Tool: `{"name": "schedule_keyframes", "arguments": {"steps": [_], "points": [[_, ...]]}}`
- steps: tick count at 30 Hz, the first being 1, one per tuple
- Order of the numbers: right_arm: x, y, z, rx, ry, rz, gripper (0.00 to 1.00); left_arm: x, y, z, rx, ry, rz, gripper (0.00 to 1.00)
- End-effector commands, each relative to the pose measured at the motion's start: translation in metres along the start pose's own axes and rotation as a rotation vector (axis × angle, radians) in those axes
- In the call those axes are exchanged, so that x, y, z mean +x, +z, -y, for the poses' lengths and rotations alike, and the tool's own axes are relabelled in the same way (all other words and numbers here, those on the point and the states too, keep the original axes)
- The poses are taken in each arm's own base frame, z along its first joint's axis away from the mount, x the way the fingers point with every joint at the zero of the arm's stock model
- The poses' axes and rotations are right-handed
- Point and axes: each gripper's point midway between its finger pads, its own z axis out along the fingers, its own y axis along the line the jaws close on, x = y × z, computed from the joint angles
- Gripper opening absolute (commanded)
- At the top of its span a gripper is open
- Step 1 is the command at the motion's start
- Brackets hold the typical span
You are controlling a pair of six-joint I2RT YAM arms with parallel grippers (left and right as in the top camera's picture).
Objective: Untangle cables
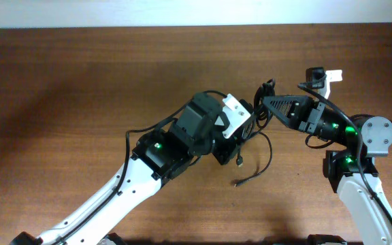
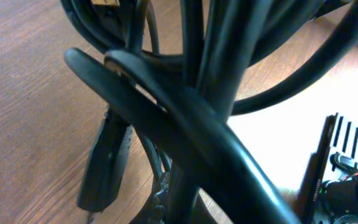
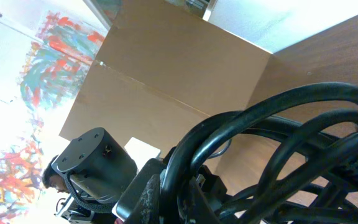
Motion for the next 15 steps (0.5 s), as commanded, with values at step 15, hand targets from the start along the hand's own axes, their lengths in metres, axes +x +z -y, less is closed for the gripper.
{"name": "schedule_keyframes", "arguments": {"steps": [15], "points": [[-0.042, -0.007, -0.035, -0.034, -0.111, 0.203, 0.13, 0.04, 0.017, -0.054, -0.131, -0.225, -0.081, 0.0]]}}
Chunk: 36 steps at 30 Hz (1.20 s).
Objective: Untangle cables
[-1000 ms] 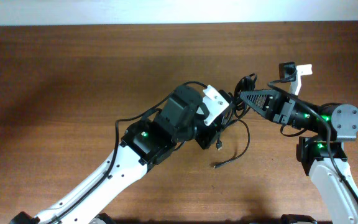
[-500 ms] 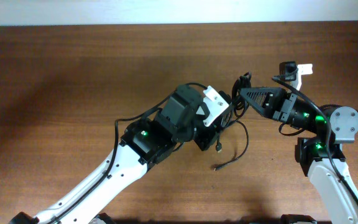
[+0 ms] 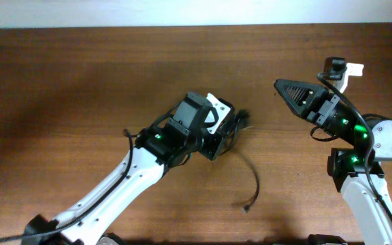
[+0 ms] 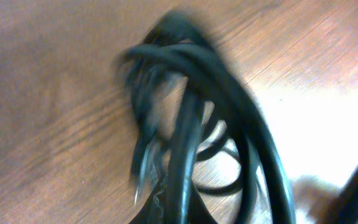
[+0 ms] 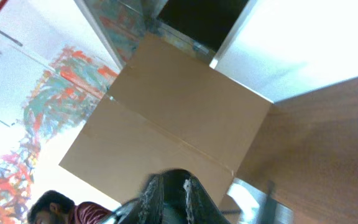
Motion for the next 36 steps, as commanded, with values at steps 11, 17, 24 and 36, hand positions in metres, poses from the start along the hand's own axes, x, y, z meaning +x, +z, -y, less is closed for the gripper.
{"name": "schedule_keyframes", "arguments": {"steps": [11, 17, 24, 36], "points": [[-0.007, 0.0, -0.003, 0.011, 0.003, 0.026, 0.39, -0.026, -0.012, 0.018, 0.081, 0.174, 0.116, 0.0], [0.002, -0.003, 0.043, 0.154, 0.148, 0.008, 0.52, -0.049, -0.066, 0.04, 0.082, 0.476, 0.285, 0.0], [0.016, -0.005, 0.05, 0.172, 0.22, -0.056, 0.66, -0.06, -0.104, 0.05, 0.001, 0.839, 0.399, 0.0], [0.038, -0.007, 0.04, 0.13, 0.226, -0.188, 0.7, -0.079, -0.11, 0.024, -0.194, 0.865, 0.416, 0.0]]}}
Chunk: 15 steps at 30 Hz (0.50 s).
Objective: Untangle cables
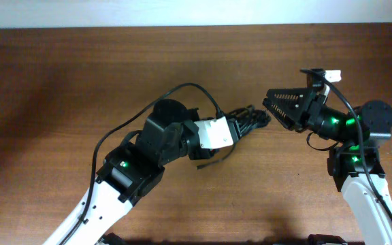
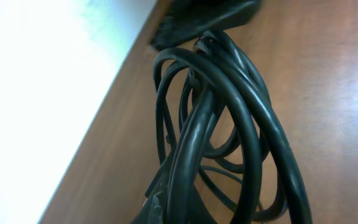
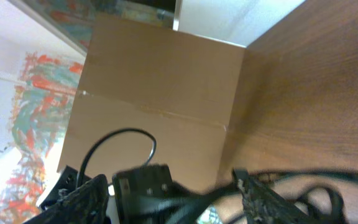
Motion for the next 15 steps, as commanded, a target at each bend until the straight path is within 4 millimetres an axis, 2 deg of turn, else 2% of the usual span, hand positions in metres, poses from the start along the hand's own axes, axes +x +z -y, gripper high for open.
{"name": "schedule_keyframes", "arguments": {"steps": [1, 5, 15], "points": [[0.0081, -0.0011, -0.0072, -0.016, -0.057, -0.049, 0.72, -0.0075, -0.007, -0.0205, -0.096, 0.017, 0.003, 0.0], [0.0079, -0.0011, -0.0072, -0.016, -0.057, -0.048, 1.0, -0.0099, -0.0072, -0.0224, -0.104, 0.001, 0.014, 0.0], [0.0059, -0.001, -0.0072, -0.015, -0.063, -0.037, 0.99, -0.0047, -0.0087, -0.0302, -0.146, -0.002, -0.016, 0.0]]}}
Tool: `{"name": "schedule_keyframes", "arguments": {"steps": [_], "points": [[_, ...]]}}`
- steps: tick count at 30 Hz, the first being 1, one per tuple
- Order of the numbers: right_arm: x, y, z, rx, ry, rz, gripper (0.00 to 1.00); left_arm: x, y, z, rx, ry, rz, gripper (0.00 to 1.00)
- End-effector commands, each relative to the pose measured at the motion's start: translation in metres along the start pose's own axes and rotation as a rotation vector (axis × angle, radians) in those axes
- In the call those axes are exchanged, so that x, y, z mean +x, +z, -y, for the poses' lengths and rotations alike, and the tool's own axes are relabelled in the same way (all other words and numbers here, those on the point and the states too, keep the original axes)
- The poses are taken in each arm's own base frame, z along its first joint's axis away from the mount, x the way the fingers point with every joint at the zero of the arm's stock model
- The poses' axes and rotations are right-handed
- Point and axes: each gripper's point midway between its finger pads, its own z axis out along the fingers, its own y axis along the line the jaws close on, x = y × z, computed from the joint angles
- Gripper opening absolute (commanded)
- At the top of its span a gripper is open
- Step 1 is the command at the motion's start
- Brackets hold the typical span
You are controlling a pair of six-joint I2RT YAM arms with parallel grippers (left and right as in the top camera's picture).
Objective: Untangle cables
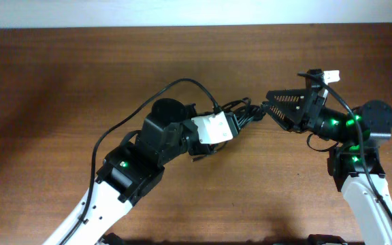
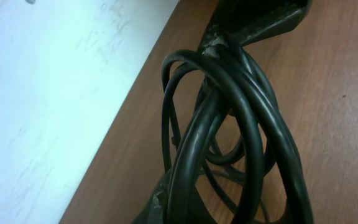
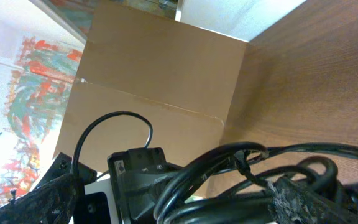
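A bundle of black cables (image 1: 247, 112) hangs in loops off the table, with my left gripper (image 1: 231, 124) shut on its near end. In the left wrist view the loops (image 2: 229, 124) rise from that gripper's fingers (image 2: 166, 199) toward the tip of the right gripper (image 2: 260, 18). My right gripper (image 1: 269, 103) is open, its fingers (image 3: 297, 193) spread wide, and the far end of the cable bundle (image 3: 260, 168) lies between them. Whether they touch the cables cannot be told.
The brown wooden table (image 1: 60, 82) runs under both arms, with a pale wall along its far edge. A thin black lead (image 1: 175, 87) arches over the left arm. A cardboard panel (image 3: 160, 74) stands beyond the table.
The right gripper, which stood open just right of the bundle, now has its open fingers around the bundle's far end. The left gripper has shifted slightly up with the cables.
Both grippers were at the bundle, a loose end trailing on the table. Then the right gripper was away to the upper right while the left kept the bundle. Later the left held it out sideways with the right gripper open beside it, and now astride it.
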Motion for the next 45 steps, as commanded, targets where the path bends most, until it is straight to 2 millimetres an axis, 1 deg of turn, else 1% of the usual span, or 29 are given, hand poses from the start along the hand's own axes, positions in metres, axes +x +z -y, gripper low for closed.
{"name": "schedule_keyframes", "arguments": {"steps": [1, 9, 12, 15, 16, 20, 23, 25, 28, 32, 34, 37, 42, 45], "points": [[0.0, -0.001, -0.006, -0.008, 0.0, -0.004, 0.99, -0.007, -0.007, -0.014, -0.059, -0.01, 0.012, 0.0], [0.001, -0.001, -0.007, -0.009, 0.095, -0.005, 0.99, -0.007, -0.008, -0.016, -0.063, -0.028, 0.012, 0.0], [0.0, -0.002, -0.01, -0.011, 0.123, 0.003, 0.99, -0.005, -0.009, -0.018, -0.072, -0.036, 0.007, 0.0], [-0.001, -0.004, -0.016, -0.011, 0.133, 0.031, 0.99, -0.003, -0.012, -0.025, -0.094, -0.053, 0.004, 0.0], [-0.001, -0.005, -0.018, -0.007, 0.143, 0.045, 0.99, -0.001, -0.015, -0.033, -0.126, -0.097, 0.0, 0.0], [0.003, -0.007, -0.02, 0.003, 0.165, 0.055, 0.99, 0.006, -0.023, -0.051, -0.192, -0.157, -0.009, 0.0], [0.007, -0.008, -0.02, 0.012, 0.161, 0.053, 0.99, 0.005, -0.028, -0.056, -0.21, -0.157, -0.001, 0.0], [0.008, -0.008, -0.019, 0.02, 0.145, 0.053, 0.99, 0.003, -0.029, -0.055, -0.203, -0.156, 0.008, 0.0], [0.008, -0.009, -0.012, 0.038, 0.131, 0.058, 0.99, -0.005, -0.028, -0.047, -0.153, -0.151, 0.051, 0.0], [0.008, -0.009, -0.01, 0.046, 0.12, 0.063, 0.99, -0.027, -0.027, -0.03, -0.037, -0.132, 0.16, 0.0], [0.007, -0.009, -0.01, 0.047, 0.12, 0.065, 0.99, -0.027, -0.024, -0.024, -0.003, -0.128, 0.169, 0.0], [0.007, -0.009, -0.01, 0.047, 0.12, 0.065, 0.99, -0.027, -0.021, -0.022, 0.015, -0.129, 0.174, 0.0], [0.006, -0.009, -0.009, 0.048, 0.12, 0.07, 0.99, -0.037, -0.023, -0.012, 0.077, -0.12, 0.225, 0.0], [0.006, -0.009, -0.009, 0.048, 0.118, 0.069, 0.99, -0.037, -0.023, -0.011, 0.079, -0.121, 0.226, 0.0]]}}
